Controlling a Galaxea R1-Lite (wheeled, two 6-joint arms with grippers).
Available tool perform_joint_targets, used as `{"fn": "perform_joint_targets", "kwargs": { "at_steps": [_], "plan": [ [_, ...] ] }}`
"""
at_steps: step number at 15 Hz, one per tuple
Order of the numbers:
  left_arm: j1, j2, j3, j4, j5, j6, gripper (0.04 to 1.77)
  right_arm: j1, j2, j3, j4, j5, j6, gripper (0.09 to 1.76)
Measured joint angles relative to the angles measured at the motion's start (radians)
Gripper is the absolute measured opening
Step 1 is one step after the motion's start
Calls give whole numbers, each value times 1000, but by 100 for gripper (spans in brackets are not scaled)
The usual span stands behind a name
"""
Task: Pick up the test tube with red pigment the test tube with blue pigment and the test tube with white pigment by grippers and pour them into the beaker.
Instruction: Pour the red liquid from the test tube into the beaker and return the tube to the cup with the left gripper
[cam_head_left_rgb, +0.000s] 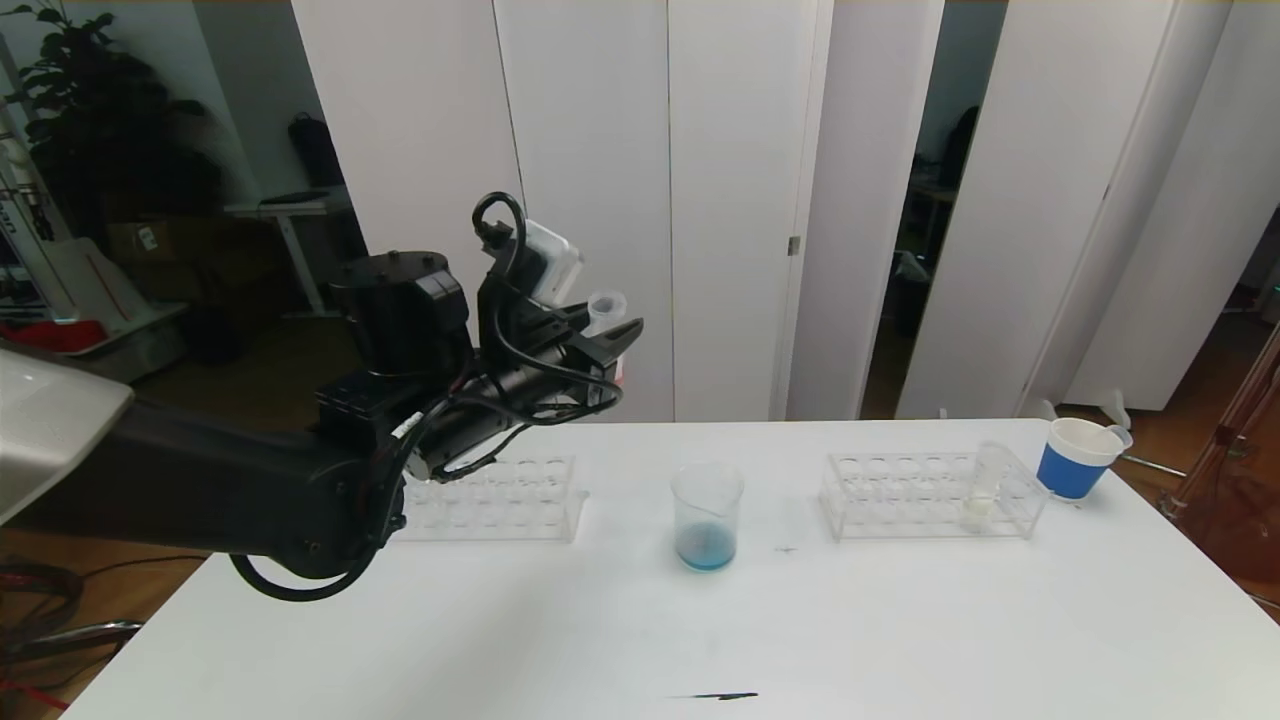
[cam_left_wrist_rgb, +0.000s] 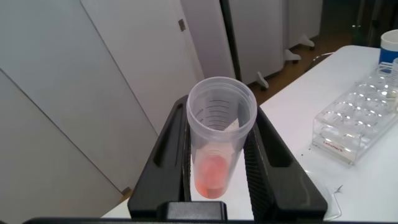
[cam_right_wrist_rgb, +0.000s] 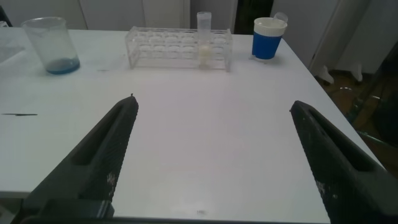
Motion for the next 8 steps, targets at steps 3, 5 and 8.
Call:
{"fn": "perform_joint_targets", "kwargs": {
  "at_steps": [3,5,8],
  "plan": [
    [-12,110,-63,-19,-193,77,58,0,0,0,0,0,0,175],
    [-23,180,-114,-21,-228,151,58,0,0,0,0,0,0,175],
    [-38,284,-231,-51,-286,173,58,0,0,0,0,0,0,175]
  ]
}}
